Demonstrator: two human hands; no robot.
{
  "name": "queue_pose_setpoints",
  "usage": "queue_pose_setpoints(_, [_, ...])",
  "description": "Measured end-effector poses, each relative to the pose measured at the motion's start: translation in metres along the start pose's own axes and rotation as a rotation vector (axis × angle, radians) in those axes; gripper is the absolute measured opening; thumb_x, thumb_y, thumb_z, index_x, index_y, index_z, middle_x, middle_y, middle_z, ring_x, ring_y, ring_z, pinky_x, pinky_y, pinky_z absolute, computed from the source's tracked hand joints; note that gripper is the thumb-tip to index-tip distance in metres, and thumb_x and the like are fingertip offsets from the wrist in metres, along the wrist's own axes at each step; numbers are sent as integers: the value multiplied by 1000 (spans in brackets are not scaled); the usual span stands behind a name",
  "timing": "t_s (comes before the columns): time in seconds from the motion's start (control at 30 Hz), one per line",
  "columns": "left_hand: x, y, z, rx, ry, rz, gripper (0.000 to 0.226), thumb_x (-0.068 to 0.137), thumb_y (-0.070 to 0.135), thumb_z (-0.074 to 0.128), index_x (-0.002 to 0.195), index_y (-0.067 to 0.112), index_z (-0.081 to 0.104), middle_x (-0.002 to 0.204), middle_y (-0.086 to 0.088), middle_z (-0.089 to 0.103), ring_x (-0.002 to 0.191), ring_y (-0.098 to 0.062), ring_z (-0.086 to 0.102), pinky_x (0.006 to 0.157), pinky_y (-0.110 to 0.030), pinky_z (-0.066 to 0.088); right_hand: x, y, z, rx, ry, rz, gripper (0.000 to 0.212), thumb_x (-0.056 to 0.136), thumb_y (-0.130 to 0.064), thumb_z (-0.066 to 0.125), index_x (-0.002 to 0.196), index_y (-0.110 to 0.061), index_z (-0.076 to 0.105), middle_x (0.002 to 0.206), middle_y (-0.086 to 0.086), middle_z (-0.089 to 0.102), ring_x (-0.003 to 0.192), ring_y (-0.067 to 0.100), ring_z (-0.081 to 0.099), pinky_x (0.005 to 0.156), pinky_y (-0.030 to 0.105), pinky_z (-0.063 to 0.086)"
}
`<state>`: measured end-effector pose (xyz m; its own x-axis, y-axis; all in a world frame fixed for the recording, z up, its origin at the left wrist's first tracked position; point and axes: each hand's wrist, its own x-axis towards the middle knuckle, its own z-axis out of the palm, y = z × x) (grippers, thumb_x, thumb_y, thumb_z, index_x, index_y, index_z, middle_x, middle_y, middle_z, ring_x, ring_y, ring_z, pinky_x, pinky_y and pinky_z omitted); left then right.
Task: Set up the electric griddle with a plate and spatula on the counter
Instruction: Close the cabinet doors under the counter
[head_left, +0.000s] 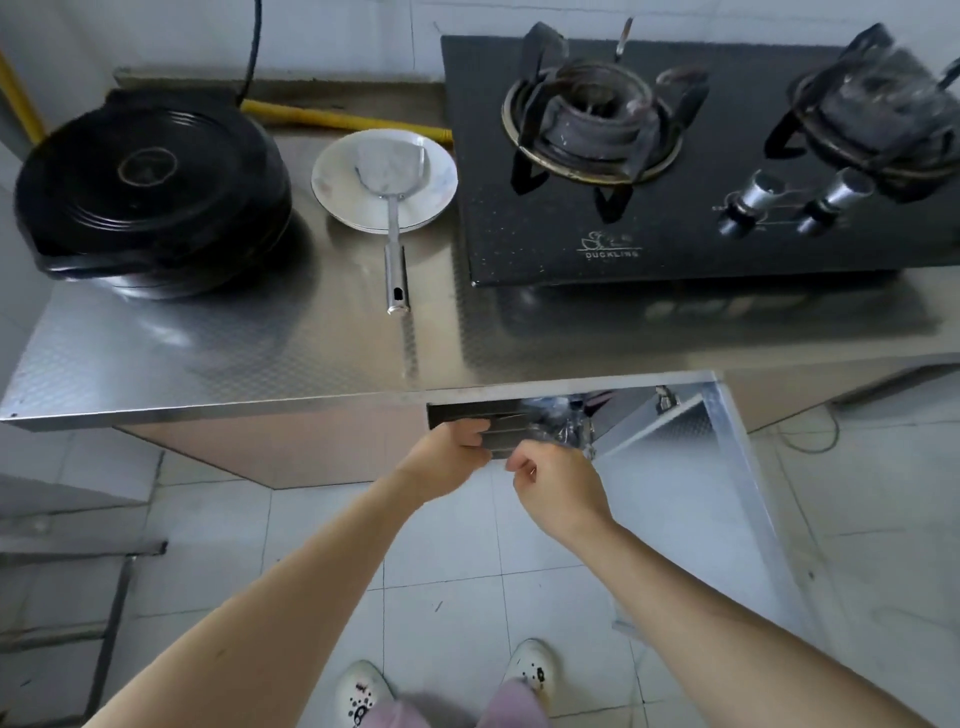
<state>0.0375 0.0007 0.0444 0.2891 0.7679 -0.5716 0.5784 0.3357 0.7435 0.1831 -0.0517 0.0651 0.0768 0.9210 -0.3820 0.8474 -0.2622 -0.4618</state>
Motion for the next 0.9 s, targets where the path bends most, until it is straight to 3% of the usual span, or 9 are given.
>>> queue_pose_setpoints(0.1, [3,32,31,182,-16,72,40,86,11,57,126,13,57,120,-6,64,110,-26,59,96,-34,47,-8,31,-27,21,85,57,22,91,-13,53,100,-23,71,102,-2,73,93,21,65,77,31,54])
queue_pose_setpoints(0.27, [7,72,84,403,-74,199,45,87,19,57,132,22,52,124,-6,62,110,-25,59,96,-36,47,-20,93,-63,78,222,191,21,90,-13,54,99,-20,71,104,2,72,93,23,64,72,26,48])
queue_pose_setpoints(0.4, [13,96,124,492,-124,273,47,88,23,57,134,24,49,127,-4,61,115,-20,57,95,-28,45,-32,138,-81,108,325,272,26,87,-8,54,105,-17,70,111,4,69,98,25,63,75,29,48])
queue_pose_setpoints(0.53, [15,109,163,523,-187,299,50,89,25,57,137,24,45,134,-3,55,117,-19,54,95,-29,43,-49,176,-87,98,451,361,36,86,-6,53,117,-19,63,119,4,62,111,26,53,78,34,48])
queue_pose_setpoints(0.73, [19,116,198,583,-252,293,55,90,27,58,141,26,38,138,-4,49,123,-19,50,97,-33,46,-69,218,-82,124,306,503,49,86,-9,52,133,-20,46,124,7,59,109,29,57,77,35,48])
queue_pose_setpoints(0.9, [19,109,192,580,-236,301,55,90,25,58,141,26,38,142,1,45,127,-15,45,101,-30,42,-70,217,-69,54,132,605,49,88,-13,53,134,-13,38,112,11,65,101,32,63,70,35,48])
